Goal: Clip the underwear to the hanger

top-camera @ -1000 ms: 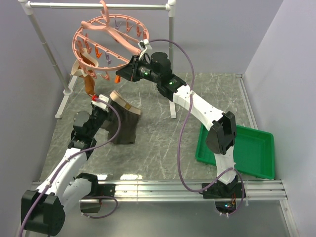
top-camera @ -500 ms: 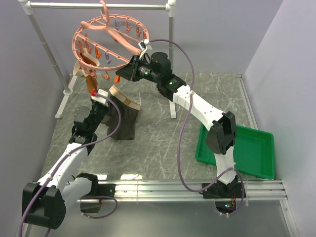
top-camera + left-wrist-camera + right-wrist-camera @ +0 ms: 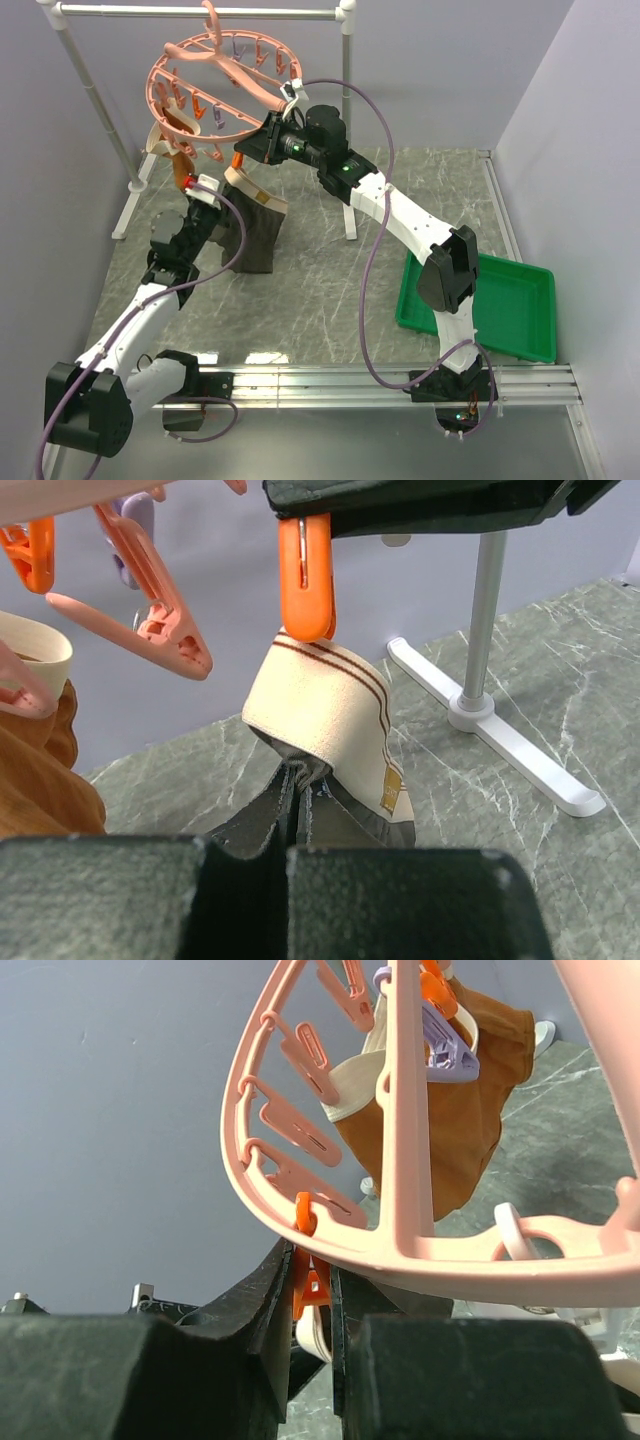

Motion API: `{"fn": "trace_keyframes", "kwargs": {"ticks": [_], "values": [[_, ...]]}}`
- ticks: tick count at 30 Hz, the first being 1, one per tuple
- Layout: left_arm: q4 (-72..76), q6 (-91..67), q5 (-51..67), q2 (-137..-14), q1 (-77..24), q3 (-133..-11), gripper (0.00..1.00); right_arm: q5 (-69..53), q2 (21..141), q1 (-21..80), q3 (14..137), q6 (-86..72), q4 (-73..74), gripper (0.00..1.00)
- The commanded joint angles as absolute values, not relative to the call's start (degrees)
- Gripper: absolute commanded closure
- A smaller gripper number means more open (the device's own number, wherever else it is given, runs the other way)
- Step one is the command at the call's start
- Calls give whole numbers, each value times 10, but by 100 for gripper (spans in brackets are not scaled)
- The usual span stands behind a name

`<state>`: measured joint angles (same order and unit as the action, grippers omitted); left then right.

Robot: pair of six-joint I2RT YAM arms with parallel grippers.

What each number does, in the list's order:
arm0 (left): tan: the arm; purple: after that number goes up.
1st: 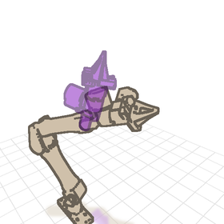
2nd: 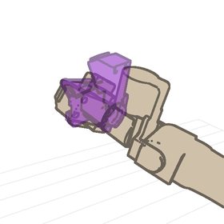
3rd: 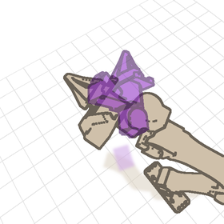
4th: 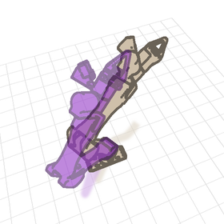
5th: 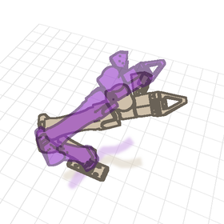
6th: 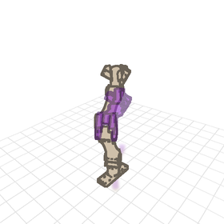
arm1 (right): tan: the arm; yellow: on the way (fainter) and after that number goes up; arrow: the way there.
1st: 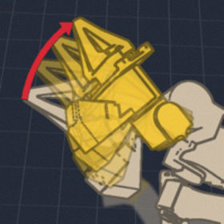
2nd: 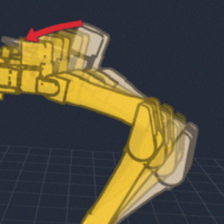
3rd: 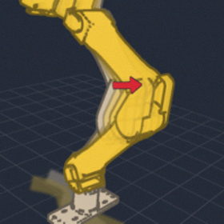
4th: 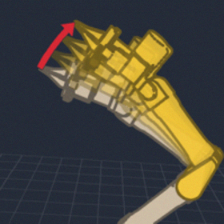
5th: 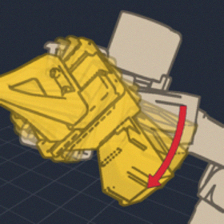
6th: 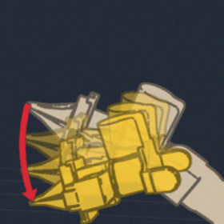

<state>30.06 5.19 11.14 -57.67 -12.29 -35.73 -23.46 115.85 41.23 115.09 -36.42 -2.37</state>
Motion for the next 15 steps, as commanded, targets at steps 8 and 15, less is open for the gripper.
{"fn": "trace_keyframes", "kwargs": {"ticks": [8,15], "values": [[346,31,113,-590,-132,-400,100,-249,1152,412,1172,-369,-33,100],[351,29,114,-601,-139,-410,100,-250,1155,411,1178,-372,-35,100]]}}
